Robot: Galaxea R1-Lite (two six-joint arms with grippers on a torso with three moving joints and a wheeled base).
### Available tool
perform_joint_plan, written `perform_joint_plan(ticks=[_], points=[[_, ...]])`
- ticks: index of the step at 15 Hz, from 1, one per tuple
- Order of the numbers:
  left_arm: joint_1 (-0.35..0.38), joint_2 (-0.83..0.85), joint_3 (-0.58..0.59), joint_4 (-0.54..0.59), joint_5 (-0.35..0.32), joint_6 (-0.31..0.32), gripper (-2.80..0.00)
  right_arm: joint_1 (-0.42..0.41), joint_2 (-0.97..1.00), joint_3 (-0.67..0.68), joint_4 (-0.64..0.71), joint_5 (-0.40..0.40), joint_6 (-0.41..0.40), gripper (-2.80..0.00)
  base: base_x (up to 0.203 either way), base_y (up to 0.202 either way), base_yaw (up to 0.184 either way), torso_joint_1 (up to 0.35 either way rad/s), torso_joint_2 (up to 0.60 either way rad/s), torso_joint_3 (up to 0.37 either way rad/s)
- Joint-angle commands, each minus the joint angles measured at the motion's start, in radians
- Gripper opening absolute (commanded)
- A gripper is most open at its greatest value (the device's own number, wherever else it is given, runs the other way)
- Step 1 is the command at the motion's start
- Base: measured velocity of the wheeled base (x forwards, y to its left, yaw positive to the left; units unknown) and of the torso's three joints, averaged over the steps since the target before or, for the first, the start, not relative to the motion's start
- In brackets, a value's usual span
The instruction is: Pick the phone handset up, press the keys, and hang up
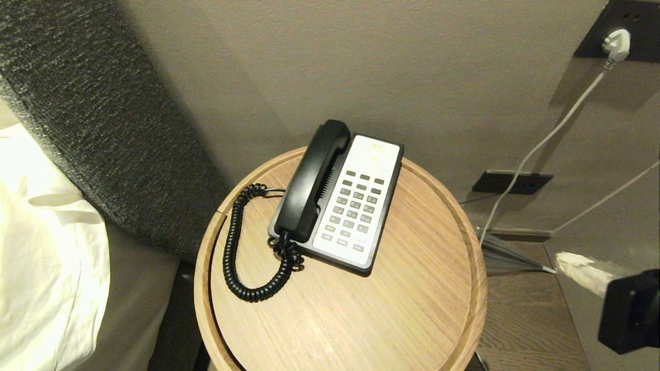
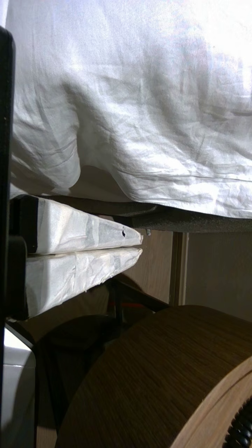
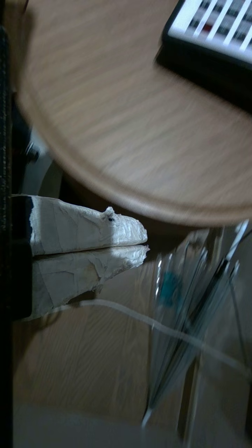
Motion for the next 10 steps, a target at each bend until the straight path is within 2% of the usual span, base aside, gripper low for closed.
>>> perform_joint_plan(ticks=[1, 4, 10], points=[[0.001, 0.000, 0.003, -0.004, -0.001, -0.009, -2.80, 0.001, -0.168, 0.025, 0.110, -0.013, 0.002, -2.80, 0.000, 0.000, 0.000, 0.000, 0.00, 0.000], [0.001, 0.000, 0.003, -0.004, -0.001, -0.009, -2.80, -0.014, -0.319, 0.046, 0.335, -0.033, 0.005, -2.80, 0.000, 0.000, 0.000, 0.000, 0.00, 0.000], [0.001, 0.000, 0.003, -0.004, -0.001, -0.007, -2.80, -0.022, -0.438, 0.035, 0.352, -0.042, -0.004, -2.80, 0.000, 0.000, 0.000, 0.000, 0.00, 0.000]])
